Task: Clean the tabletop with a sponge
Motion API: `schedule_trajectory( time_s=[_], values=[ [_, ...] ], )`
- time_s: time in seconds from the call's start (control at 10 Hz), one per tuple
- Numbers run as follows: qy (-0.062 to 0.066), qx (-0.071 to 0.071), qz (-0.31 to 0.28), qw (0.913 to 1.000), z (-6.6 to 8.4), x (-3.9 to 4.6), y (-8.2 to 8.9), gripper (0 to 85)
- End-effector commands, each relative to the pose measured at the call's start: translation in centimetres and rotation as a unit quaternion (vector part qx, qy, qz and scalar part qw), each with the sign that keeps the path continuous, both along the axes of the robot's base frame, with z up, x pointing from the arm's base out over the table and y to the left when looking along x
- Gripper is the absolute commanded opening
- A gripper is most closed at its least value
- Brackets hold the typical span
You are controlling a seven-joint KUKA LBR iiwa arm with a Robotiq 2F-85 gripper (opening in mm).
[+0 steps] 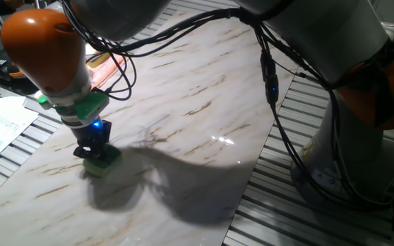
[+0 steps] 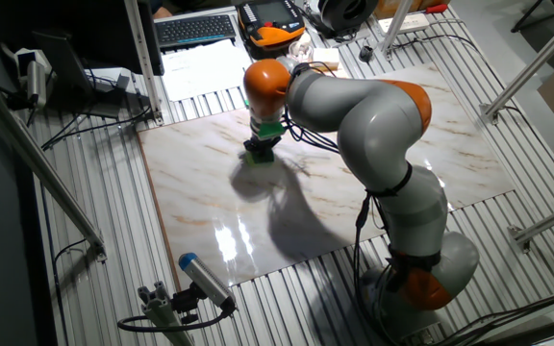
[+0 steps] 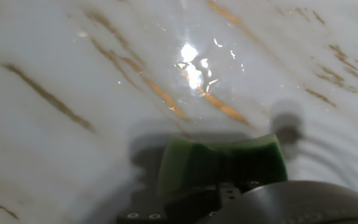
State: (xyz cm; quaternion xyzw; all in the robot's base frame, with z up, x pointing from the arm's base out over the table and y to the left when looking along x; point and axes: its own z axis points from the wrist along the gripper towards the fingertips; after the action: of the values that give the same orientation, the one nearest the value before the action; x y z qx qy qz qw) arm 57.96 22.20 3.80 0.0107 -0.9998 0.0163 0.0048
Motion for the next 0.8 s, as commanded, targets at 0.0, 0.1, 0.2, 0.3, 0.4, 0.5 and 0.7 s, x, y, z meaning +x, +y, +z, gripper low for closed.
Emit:
schedule_trajectory(
  time_s=[0.0, 0.1, 0.2, 0.3, 0.4, 0.5, 0.7],
  values=[
    [0.0, -0.001, 0.005, 1.0, -0.2, -0.19, -0.5, 0.0],
    [0.0, -0.002, 0.01, 1.0, -0.2, -0.35, -1.2, 0.0],
    [0.003, 0.0, 0.016, 0.9999, -0.1, -0.38, -1.8, 0.0],
    [0.005, -0.001, 0.022, 0.9997, 0.1, -0.39, -2.4, 0.0],
    [0.01, 0.004, 0.026, 0.9996, 0.4, -0.36, -3.0, 0.0],
    [0.012, 0.011, 0.025, 0.9995, 0.4, -0.36, -3.0, 0.0],
    [0.006, 0.018, 0.013, 0.9997, -0.4, -0.76, -2.0, 0.0]
  ],
)
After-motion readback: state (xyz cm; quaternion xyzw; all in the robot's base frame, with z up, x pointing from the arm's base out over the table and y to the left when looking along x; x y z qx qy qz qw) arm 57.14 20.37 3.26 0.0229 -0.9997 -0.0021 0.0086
